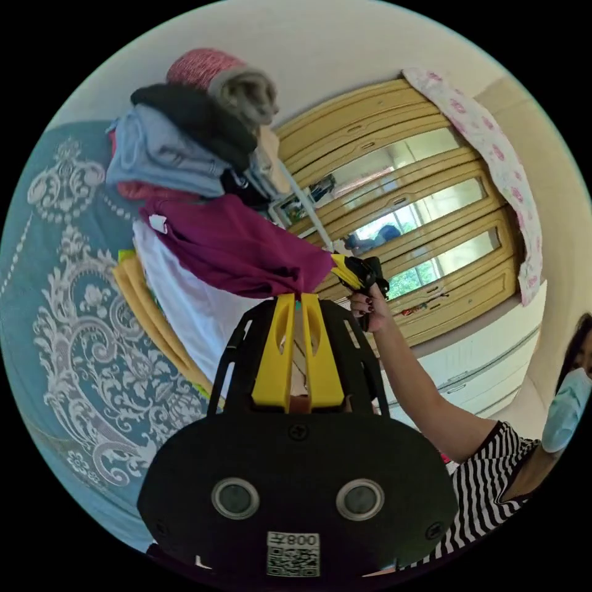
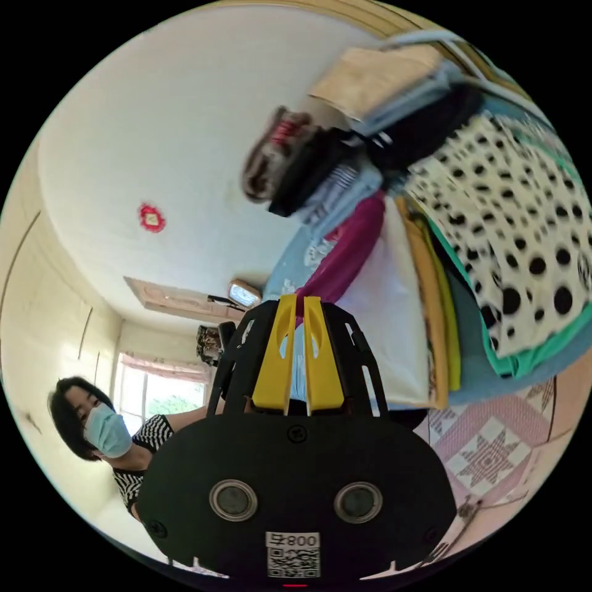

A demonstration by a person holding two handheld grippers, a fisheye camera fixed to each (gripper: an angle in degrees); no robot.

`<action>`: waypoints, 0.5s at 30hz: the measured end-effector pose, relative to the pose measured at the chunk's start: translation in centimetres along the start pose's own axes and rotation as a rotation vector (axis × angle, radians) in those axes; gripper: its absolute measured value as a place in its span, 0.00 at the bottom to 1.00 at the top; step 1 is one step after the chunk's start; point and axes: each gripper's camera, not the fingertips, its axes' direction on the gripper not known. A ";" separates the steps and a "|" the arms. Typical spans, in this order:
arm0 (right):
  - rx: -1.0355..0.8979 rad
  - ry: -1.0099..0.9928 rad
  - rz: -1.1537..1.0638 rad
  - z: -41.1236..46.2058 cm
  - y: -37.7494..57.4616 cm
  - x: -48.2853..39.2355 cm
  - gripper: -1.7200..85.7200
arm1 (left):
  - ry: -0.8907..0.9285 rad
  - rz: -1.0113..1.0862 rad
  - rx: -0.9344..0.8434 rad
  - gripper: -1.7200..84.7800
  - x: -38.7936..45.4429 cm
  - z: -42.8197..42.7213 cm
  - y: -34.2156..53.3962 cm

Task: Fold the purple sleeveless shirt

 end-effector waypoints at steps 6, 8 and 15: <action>0.007 -0.070 0.144 -3.9 1.9 8.7 0.04 | 0.053 -0.135 -0.116 0.03 -8.1 8.1 1.3; -0.020 -0.045 0.110 -5.2 1.4 8.5 0.04 | 0.033 -0.091 -0.126 0.03 -8.9 9.2 0.5; -0.061 0.034 0.116 -7.6 0.4 9.9 0.04 | -0.020 -0.050 -0.168 0.03 -12.6 12.5 -0.2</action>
